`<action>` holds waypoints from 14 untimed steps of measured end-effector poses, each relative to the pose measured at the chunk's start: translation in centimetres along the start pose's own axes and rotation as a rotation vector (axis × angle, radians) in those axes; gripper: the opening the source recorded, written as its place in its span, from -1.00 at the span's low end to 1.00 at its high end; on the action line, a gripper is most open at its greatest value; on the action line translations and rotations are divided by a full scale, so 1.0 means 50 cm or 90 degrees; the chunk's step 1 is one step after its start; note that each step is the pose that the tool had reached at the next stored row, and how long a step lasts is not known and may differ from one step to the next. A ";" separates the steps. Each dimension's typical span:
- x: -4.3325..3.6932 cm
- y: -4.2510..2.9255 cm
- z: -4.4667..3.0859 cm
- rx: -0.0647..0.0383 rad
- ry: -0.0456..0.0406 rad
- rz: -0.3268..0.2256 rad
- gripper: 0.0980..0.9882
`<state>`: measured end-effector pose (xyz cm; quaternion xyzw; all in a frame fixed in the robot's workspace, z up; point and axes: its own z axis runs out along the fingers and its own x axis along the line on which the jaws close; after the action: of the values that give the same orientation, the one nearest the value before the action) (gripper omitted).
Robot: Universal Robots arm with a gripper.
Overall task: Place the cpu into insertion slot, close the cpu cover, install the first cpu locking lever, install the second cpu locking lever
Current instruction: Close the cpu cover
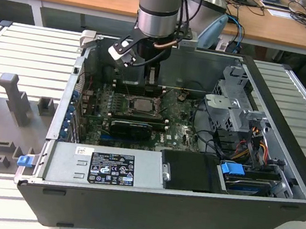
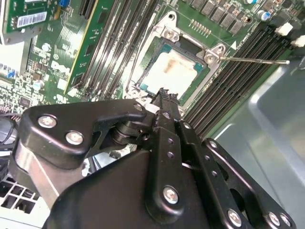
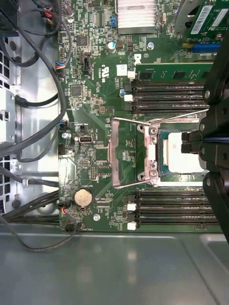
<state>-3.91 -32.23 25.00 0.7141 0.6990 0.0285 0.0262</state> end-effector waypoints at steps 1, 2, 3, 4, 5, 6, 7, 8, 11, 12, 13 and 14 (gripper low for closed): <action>0.000 0.009 0.001 0.001 -0.0001 0.000 -0.98; 0.000 0.015 0.001 0.002 -0.0001 0.000 -0.98; 0.000 0.017 0.001 0.002 -0.0001 0.000 -0.98; 0.000 0.018 0.000 0.002 -0.0003 0.000 -0.98; 0.000 0.018 -0.003 0.002 -0.0001 0.000 -0.98; 0.000 0.018 -0.009 0.002 -0.0002 0.000 -0.98; 0.000 0.019 -0.013 0.002 -0.0002 0.000 -0.98; 0.000 0.020 -0.014 0.002 -0.0001 0.000 -0.98; 0.001 0.028 -0.013 0.002 -0.0002 0.000 -0.98; 0.001 0.031 -0.013 0.002 -0.0002 0.000 -0.98; 0.001 0.032 -0.016 0.003 -0.0003 0.000 -0.98; 0.001 0.033 -0.025 0.004 -0.0002 0.000 -0.98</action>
<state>-2.37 -32.23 26.38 0.7142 0.6990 0.0264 0.0243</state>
